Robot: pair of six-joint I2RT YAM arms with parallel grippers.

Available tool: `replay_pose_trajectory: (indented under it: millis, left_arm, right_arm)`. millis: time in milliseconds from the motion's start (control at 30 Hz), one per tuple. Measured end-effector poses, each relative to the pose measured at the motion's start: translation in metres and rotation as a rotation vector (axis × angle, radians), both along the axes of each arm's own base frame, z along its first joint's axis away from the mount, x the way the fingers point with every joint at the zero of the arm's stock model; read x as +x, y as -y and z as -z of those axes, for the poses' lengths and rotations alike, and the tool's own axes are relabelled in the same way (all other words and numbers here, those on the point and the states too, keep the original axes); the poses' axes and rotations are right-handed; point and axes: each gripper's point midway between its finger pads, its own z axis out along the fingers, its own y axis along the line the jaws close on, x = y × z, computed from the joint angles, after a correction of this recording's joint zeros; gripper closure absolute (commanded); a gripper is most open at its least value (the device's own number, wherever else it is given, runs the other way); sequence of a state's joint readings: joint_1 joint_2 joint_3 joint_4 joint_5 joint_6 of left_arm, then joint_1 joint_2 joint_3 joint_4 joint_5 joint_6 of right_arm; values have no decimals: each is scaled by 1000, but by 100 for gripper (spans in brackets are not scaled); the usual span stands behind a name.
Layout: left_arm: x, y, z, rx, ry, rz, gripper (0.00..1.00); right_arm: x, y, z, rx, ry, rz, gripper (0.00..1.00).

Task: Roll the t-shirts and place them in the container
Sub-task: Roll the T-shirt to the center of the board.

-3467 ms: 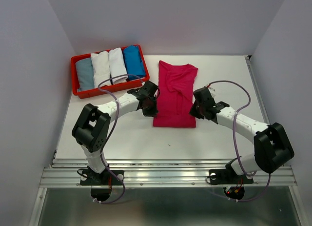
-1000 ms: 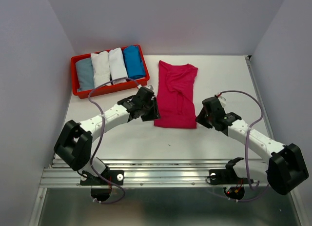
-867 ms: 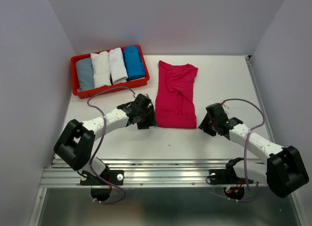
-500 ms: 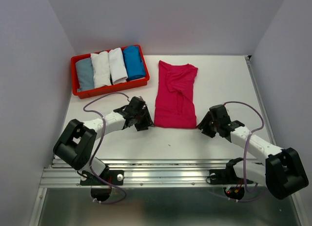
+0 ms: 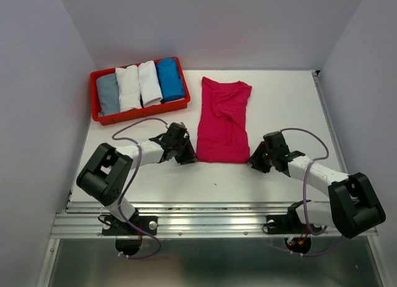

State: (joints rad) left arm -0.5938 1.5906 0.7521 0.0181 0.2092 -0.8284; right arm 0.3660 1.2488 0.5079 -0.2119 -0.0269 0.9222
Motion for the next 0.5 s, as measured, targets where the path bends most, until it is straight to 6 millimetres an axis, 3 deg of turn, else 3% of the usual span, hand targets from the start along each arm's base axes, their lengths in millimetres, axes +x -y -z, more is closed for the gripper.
replay_pose_trajectory:
  millis: [200, 333, 500]
  left_arm:
    - [1, 2, 1, -8, 0, 5, 68]
    - [2, 3, 1, -13, 2, 6, 61]
    - [3, 6, 0, -26, 8, 9, 61]
  right_arm:
    - [5, -1, 3, 1, 4, 3, 70]
    - [10, 0, 4, 5, 14, 10, 76]
    - [11, 0, 6, 4, 16, 10, 87]
